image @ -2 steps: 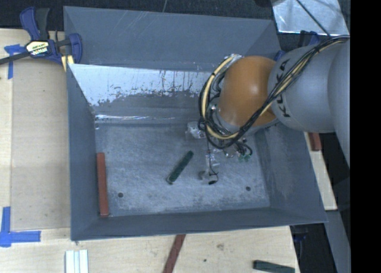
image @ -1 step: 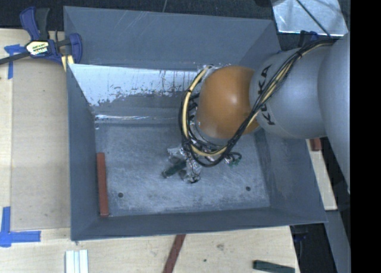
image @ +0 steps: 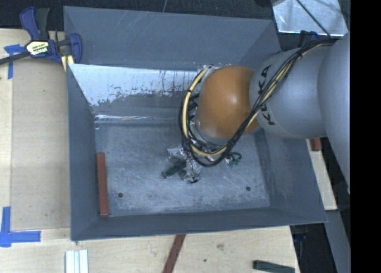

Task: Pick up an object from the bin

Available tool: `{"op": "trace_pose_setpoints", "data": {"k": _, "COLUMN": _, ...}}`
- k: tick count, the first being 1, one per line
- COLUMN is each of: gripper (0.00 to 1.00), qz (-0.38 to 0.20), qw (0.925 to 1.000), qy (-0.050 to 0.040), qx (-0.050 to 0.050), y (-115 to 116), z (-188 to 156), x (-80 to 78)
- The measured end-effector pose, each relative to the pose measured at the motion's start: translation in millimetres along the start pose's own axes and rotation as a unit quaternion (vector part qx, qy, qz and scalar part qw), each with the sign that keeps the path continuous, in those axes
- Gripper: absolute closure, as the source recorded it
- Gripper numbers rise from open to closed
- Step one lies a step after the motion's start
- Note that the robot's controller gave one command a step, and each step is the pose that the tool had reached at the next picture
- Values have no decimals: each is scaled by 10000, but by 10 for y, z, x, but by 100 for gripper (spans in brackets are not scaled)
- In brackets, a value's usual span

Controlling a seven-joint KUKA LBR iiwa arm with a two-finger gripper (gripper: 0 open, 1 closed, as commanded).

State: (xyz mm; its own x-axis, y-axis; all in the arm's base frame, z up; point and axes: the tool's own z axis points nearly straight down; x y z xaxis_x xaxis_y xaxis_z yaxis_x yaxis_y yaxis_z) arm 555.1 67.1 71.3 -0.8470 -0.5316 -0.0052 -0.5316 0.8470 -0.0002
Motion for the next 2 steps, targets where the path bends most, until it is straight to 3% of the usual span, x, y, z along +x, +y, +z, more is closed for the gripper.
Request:
{"op": "trace_pose_setpoints", "data": {"k": 1, "gripper": 100, "qz": -195, "qw": 9998, "qy": 12, "qx": 2, "y": -7, "z": -1173, "x": 322}}
{"op": "trace_pose_setpoints", "data": {"k": 2, "gripper": 100, "qz": -192, "qw": 9998, "qy": 12, "qx": 2, "y": -7, "z": -1173, "x": 321}}
